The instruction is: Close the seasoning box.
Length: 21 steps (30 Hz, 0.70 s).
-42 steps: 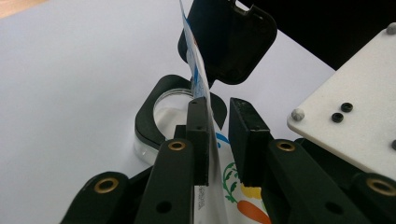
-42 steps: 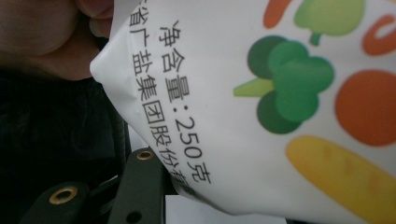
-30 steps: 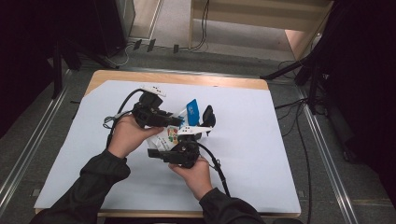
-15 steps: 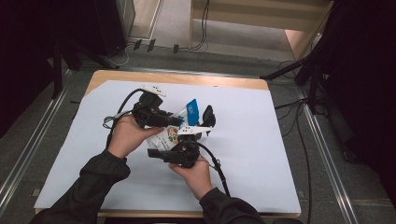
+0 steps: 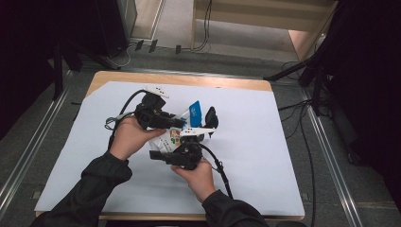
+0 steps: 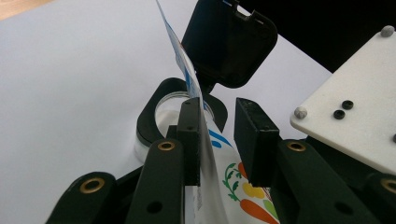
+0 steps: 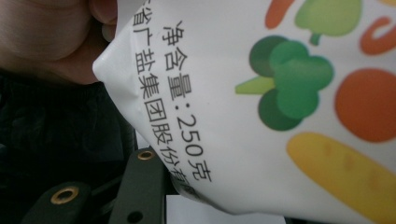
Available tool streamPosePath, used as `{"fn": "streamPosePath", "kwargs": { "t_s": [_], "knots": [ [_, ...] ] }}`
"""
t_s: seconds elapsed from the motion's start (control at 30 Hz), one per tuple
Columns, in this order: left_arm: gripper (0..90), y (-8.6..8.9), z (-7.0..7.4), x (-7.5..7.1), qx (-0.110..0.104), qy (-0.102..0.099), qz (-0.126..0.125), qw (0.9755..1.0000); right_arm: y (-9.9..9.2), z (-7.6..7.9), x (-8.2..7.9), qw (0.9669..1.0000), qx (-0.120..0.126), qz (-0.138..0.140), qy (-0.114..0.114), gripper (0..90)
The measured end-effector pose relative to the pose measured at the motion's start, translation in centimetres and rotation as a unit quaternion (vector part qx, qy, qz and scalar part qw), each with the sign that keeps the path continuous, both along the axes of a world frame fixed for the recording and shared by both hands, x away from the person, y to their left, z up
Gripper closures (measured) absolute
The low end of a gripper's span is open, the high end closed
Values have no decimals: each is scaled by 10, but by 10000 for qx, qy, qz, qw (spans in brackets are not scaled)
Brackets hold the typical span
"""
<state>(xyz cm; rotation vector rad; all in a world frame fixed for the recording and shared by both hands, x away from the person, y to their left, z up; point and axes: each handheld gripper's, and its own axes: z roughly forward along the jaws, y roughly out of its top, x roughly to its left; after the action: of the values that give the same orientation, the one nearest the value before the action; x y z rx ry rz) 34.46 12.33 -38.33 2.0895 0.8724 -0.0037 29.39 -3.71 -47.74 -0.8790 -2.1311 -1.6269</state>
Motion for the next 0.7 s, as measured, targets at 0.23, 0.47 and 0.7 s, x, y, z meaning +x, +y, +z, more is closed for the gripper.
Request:
{"fn": "streamPosePath", "kwargs": {
  "t_s": [0.23, 0.47, 0.7],
  "knots": [
    [729, -1, 0, 0, 14, 8, -18, 10000, 0, 0, 0, 10000, -33, 2, -10, 641],
    [731, -1, -1, -1, 29, -3, -13, 10000, 0, -1, 0, 10000, -48, 10, -31, 641],
    [731, -1, -1, 0, 29, -6, -3, 10000, 0, -1, 1, 10000, -47, 9, -21, 640]
  ]
}}
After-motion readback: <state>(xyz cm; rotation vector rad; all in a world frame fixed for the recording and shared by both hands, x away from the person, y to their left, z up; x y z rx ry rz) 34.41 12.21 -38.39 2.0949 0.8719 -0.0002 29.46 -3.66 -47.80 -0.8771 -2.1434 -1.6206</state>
